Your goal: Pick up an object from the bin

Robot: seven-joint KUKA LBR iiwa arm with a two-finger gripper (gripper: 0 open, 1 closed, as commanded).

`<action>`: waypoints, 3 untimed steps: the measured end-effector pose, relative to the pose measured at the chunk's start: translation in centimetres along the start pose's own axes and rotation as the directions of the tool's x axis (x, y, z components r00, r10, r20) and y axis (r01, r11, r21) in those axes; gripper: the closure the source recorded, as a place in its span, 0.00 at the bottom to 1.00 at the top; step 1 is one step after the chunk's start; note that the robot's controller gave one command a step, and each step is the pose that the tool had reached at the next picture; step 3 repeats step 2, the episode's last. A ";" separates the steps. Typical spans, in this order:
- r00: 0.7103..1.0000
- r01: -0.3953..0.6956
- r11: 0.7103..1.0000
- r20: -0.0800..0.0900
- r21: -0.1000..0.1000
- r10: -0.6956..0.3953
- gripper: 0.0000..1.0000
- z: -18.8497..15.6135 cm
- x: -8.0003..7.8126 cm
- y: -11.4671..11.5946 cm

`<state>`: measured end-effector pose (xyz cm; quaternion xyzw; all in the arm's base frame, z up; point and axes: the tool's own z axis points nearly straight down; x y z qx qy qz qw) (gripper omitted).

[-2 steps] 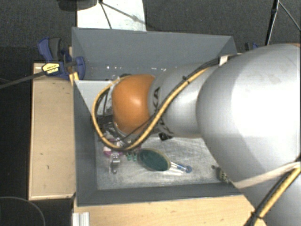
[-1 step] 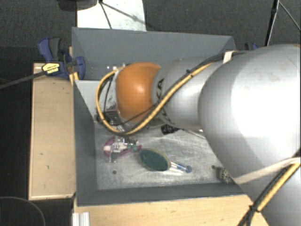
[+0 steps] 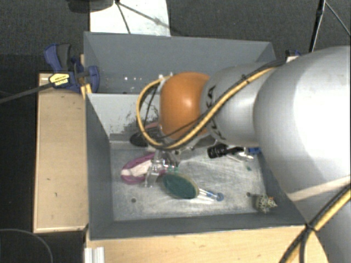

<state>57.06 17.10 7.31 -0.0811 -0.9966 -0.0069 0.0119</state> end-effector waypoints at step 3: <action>0.999 0.005 1.000 0.033 0.007 -0.005 1.00 -15.1 -0.8 3.3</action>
Offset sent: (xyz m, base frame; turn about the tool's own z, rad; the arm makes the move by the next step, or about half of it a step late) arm 0.0000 0.0000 0.0000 0.0000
